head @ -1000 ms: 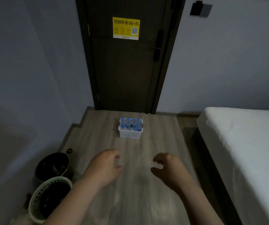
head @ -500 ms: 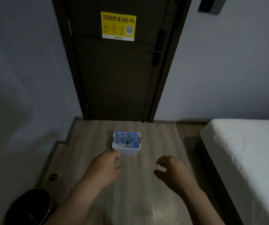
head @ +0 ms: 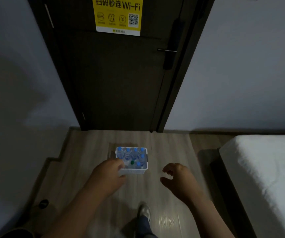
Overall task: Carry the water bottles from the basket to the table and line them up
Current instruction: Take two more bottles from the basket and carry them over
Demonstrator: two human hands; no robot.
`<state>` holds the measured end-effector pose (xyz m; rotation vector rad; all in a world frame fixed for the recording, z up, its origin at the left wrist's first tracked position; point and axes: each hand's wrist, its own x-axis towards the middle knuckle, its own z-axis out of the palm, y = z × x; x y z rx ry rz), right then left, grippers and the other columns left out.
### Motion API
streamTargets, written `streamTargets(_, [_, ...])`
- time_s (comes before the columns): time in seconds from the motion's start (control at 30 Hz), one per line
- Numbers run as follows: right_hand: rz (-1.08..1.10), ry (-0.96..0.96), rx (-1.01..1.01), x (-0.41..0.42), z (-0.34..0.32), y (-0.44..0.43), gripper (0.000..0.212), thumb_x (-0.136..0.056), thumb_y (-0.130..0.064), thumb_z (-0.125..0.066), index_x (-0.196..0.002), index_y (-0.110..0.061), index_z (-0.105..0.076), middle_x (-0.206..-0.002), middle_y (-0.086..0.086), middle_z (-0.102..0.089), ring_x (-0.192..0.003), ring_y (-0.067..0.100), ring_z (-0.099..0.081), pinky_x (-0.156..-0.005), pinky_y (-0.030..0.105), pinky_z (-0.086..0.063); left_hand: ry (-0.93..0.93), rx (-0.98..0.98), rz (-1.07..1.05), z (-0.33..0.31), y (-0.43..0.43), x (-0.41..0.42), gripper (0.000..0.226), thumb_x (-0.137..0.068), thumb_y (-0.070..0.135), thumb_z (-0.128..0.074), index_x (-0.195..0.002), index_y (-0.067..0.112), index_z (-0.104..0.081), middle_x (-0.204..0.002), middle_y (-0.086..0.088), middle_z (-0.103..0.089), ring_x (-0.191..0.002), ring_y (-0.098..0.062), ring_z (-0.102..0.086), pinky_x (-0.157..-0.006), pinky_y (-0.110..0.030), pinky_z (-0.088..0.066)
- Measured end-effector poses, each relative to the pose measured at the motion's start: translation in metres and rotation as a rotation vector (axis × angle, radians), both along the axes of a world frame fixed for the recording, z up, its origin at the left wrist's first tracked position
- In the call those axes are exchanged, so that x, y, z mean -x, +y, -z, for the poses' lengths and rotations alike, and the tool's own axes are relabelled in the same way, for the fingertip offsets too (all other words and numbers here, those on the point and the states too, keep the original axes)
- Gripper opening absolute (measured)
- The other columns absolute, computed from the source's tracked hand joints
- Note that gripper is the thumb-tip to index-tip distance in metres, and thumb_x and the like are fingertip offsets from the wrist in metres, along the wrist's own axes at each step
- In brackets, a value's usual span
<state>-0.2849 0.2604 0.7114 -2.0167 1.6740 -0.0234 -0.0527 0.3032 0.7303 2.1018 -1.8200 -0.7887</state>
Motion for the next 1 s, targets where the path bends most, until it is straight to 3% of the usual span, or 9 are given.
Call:
streamTargets(0.1, [-0.021, 0.004, 0.001, 0.001, 0.015, -0.057, 0.034, -0.085, -0.037, -0.064, -0.117, -0.03, -0.057, -0.112, -0.01, -0.059, -0.085, -0.001, -0.051, -0.073, 0.013, -0.045, -0.02, -0.039, -0.024, 0.011, -0.051, 0.0, 0.014, -0.078, 0.027, -0.064, -0.083, 0.03, -0.051, -0.09, 0.01, -0.056, -0.082, -0.009, -0.054, -0.072, -0.023, -0.045])
streamTargets(0.2, [-0.051, 0.016, -0.02, 0.004, 0.031, -0.109, 0.035, -0.085, -0.038, -0.063, -0.118, -0.03, -0.057, -0.113, -0.009, -0.059, -0.092, 0.001, -0.055, -0.077, 0.015, -0.046, -0.016, -0.075, -0.055, 0.029, -0.097, 0.001, 0.013, -0.079, 0.028, -0.065, -0.087, 0.029, -0.055, -0.093, 0.009, -0.058, -0.082, -0.007, -0.054, -0.069, -0.02, -0.042])
streamTargets(0.33, [-0.091, 0.026, -0.052, 0.005, 0.056, -0.168, 0.036, -0.086, -0.038, -0.062, -0.12, -0.029, -0.057, -0.114, -0.008, -0.059, -0.096, 0.003, -0.056, -0.079, 0.014, -0.046, -0.016, -0.108, -0.076, 0.062, -0.147, 0.002, 0.02, -0.084, 0.029, -0.063, -0.103, 0.022, -0.06, -0.107, 0.004, -0.063, -0.087, -0.007, -0.054, -0.076, -0.017, -0.041])
streamTargets(0.47, [-0.093, 0.012, -0.113, 0.003, 0.089, -0.209, 0.037, -0.087, -0.034, -0.063, -0.122, -0.024, -0.057, -0.116, -0.005, -0.06, -0.098, 0.006, -0.057, -0.083, 0.015, -0.046, -0.015, -0.179, -0.062, 0.098, -0.186, 0.0, 0.011, -0.09, 0.027, -0.057, -0.098, 0.02, -0.057, -0.107, 0.0, -0.064, -0.095, -0.013, -0.059, -0.084, -0.022, -0.046])
streamTargets(0.57, [-0.078, 0.009, -0.145, -0.002, 0.121, -0.229, 0.039, -0.087, -0.033, -0.063, -0.124, -0.023, -0.056, -0.117, -0.005, -0.06, -0.099, 0.005, -0.057, -0.082, 0.013, -0.044, -0.05, -0.218, -0.011, 0.132, -0.21, -0.004, 0.017, -0.092, 0.03, -0.054, -0.105, 0.019, -0.057, -0.112, 0.001, -0.062, -0.099, -0.01, -0.058, -0.087, -0.021, -0.045])
streamTargets(0.73, [-0.053, 0.014, -0.164, -0.017, 0.195, -0.258, 0.041, -0.087, -0.033, -0.063, -0.126, -0.025, -0.054, -0.118, -0.005, -0.059, -0.098, 0.006, -0.058, -0.083, 0.016, -0.047, -0.046, -0.265, -0.014, 0.211, -0.243, -0.012, 0.026, -0.09, 0.032, -0.056, -0.112, 0.019, -0.055, -0.115, 0.0, -0.061, -0.103, -0.013, -0.059, -0.09, -0.025, -0.047])
streamTargets(0.9, [-0.035, 0.016, -0.181, -0.031, 0.284, -0.285, 0.042, -0.086, -0.033, -0.064, -0.126, -0.024, -0.054, -0.117, -0.004, -0.059, -0.096, 0.005, -0.057, -0.079, 0.013, -0.043, -0.009, -0.319, 0.017, 0.302, -0.265, -0.021, 0.017, -0.089, 0.03, -0.057, -0.102, 0.02, -0.053, -0.108, 0.002, -0.06, -0.093, -0.011, -0.057, -0.076, -0.02, -0.044])
streamTargets(1.0, [-0.036, 0.013, -0.188, -0.039, 0.34, -0.3, 0.041, -0.086, -0.032, -0.064, -0.126, -0.024, -0.054, -0.116, -0.004, -0.059, -0.093, 0.004, -0.055, -0.077, 0.013, -0.043, 0.014, -0.32, 0.007, 0.361, -0.276, -0.026, 0.017, -0.087, 0.03, -0.059, -0.101, 0.022, -0.054, -0.106, 0.003, -0.06, -0.094, -0.009, -0.057, -0.078, -0.02, -0.046])
